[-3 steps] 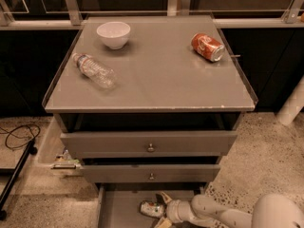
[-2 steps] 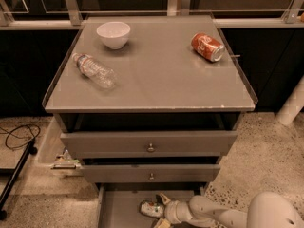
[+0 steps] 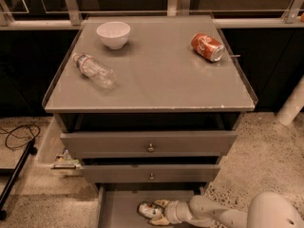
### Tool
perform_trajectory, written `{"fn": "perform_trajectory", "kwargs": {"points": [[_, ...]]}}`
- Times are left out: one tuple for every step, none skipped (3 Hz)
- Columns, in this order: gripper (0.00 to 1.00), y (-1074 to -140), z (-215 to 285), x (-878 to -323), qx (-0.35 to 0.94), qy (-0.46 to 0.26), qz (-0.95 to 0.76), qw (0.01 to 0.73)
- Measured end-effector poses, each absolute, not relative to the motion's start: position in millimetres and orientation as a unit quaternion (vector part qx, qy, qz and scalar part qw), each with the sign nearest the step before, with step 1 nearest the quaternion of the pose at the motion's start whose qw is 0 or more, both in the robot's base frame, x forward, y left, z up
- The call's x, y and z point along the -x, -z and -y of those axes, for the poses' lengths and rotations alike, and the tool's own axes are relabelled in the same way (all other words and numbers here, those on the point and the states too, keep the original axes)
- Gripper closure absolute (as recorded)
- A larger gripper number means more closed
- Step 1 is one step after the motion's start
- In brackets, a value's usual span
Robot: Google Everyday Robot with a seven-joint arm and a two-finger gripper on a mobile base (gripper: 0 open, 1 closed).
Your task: Pick 7up can from bottom drawer and place on counter
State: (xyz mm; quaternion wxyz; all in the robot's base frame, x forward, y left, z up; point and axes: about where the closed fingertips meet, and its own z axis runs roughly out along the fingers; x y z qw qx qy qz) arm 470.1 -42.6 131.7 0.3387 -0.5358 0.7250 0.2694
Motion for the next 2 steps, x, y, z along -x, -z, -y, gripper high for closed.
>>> {"fn": "perform_trajectory", "kwargs": {"points": [[0.65,-131.7,42.6,-470.1,0.536,-0.269,-0.725,0.339],[0.89,-131.7,42.5,-470.0,0.536,-0.269,-0.725,0.339]]}}
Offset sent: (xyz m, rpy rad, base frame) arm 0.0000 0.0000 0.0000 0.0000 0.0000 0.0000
